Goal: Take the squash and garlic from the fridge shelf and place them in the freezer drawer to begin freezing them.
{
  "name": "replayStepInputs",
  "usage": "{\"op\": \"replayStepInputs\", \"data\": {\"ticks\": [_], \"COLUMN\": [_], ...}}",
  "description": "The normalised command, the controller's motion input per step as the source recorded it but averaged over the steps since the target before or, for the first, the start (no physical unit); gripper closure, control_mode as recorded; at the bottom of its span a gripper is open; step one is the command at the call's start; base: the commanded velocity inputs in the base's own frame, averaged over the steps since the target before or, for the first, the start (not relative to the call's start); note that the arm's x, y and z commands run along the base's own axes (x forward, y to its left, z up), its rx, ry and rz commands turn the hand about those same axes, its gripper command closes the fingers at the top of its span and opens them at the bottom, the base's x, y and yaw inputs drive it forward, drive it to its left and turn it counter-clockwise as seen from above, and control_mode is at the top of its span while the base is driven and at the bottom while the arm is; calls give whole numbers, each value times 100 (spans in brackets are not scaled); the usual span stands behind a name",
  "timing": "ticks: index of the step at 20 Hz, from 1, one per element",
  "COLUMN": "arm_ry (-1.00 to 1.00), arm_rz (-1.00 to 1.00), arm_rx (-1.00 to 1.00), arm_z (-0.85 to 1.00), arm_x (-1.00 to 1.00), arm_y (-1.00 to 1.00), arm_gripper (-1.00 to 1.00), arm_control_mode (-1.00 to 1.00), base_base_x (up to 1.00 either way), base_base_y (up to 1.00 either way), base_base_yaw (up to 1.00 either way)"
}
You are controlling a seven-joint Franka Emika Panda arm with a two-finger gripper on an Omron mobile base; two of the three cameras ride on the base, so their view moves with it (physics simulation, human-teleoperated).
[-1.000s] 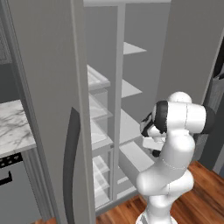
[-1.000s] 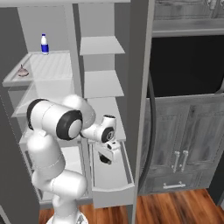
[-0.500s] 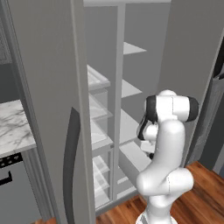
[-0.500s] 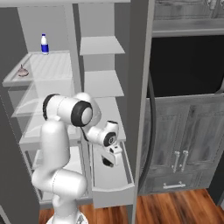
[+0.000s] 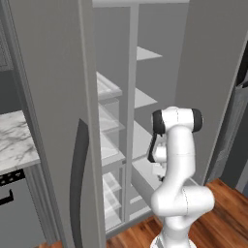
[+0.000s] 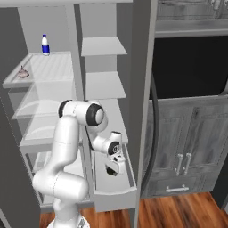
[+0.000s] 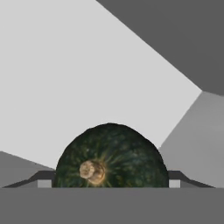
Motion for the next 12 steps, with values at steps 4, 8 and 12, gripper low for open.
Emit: {"op": "replayStepInputs", "data": {"ticks": [4,8,12], "arm_ry": [8,5,1], "arm_rz": [0,0,-1], "arm_rx": [0,0,0], "arm_z": [-77,-69,-56], "arm_x": [24,35,44], "arm_y": [-21,-17,-1], "arm_gripper": [100,100,100], "arm_control_mode": [-100,-100,-100], "base_base_x": [0,0,0], "base_base_y": [0,0,0], "base_base_yaw": [0,0,0]}}
